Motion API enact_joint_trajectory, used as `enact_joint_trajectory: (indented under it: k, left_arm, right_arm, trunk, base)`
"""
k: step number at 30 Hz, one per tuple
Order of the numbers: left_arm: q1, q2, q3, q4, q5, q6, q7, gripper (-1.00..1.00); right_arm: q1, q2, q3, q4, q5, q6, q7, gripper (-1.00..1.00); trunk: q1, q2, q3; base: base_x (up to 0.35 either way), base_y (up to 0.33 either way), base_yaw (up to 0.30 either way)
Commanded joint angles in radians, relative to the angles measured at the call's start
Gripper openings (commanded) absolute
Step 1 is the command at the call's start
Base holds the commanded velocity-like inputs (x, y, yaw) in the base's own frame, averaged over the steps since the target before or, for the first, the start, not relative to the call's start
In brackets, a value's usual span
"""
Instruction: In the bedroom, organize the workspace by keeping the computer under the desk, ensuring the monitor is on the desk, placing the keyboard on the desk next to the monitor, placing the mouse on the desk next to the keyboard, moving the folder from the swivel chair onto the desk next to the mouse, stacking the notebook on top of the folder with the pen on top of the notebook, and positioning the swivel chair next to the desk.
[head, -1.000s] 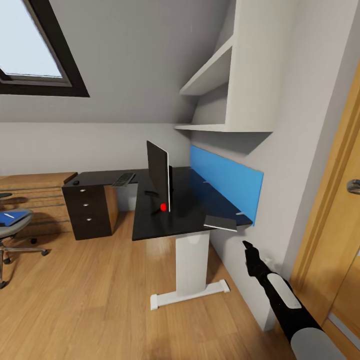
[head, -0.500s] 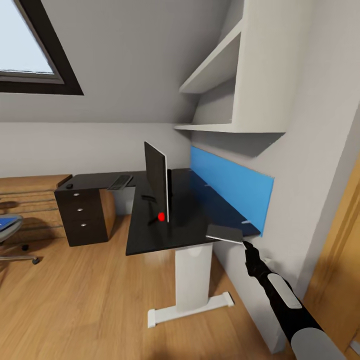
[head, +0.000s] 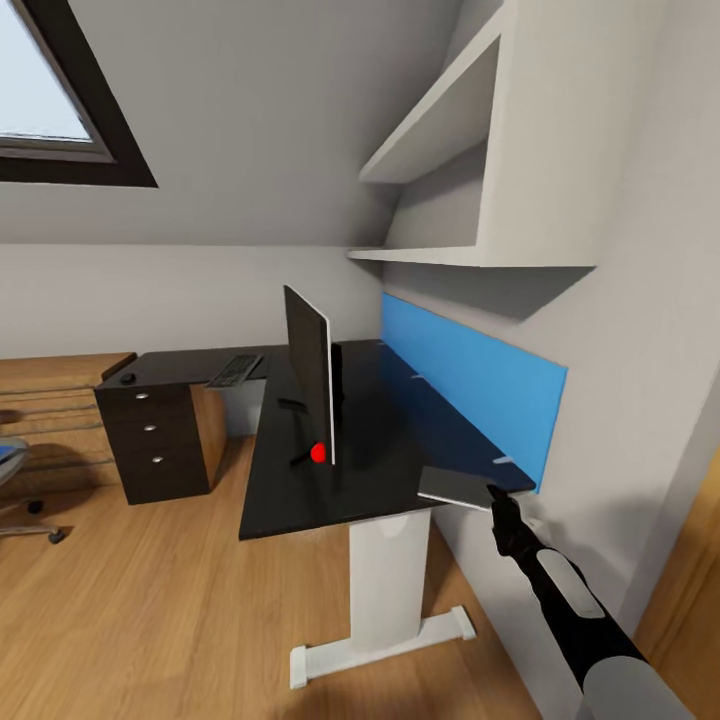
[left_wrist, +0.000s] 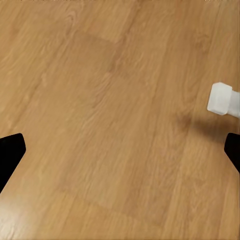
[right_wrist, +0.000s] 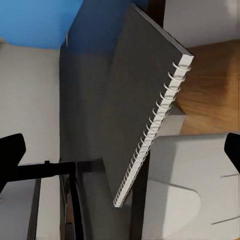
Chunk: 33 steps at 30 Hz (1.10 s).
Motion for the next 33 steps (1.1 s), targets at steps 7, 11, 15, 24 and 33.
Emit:
enact_joint_trajectory:
  k: [7, 11, 15, 24, 33]
  left_arm:
    - [0.000, 0.001, -0.003, -0.002, 0.010, -0.001, 0.005, 1.00]
    - [0.000, 0.001, -0.002, -0.002, 0.010, -0.001, 0.005, 1.00]
    - [0.000, 0.001, -0.001, -0.002, 0.010, -0.001, 0.006, 1.00]
    - [0.000, 0.001, 0.001, -0.002, 0.015, -0.002, 0.006, 1.00]
    - [0.000, 0.002, 0.002, -0.002, 0.014, -0.003, 0.005, 1.00]
  right_arm:
    - [0.000, 0.000, -0.018, 0.033, -0.006, 0.003, -0.006, 1.00]
    - [0.000, -0.002, -0.021, 0.034, -0.006, 0.003, -0.006, 1.00]
    - [0.000, -0.012, -0.033, 0.038, -0.006, 0.002, -0.006, 1.00]
    - [0.000, -0.016, -0.036, 0.040, -0.006, 0.003, -0.007, 1.00]
    - [0.000, -0.016, -0.038, 0.040, -0.004, 0.002, -0.008, 1.00]
  trunk:
    - [0.000, -0.001, -0.001]
    - [0.004, -0.008, -0.004]
    - [0.015, -0.029, -0.014]
    - [0.015, -0.029, -0.014]
    - [0.015, -0.029, -0.014]
  base:
    - [0.015, 0.000, 0.000]
    - [0.001, 0.000, 0.000]
    - [0.000, 0.000, 0.000]
    - [0.000, 0.000, 0.000]
    - [0.137, 0.000, 0.000]
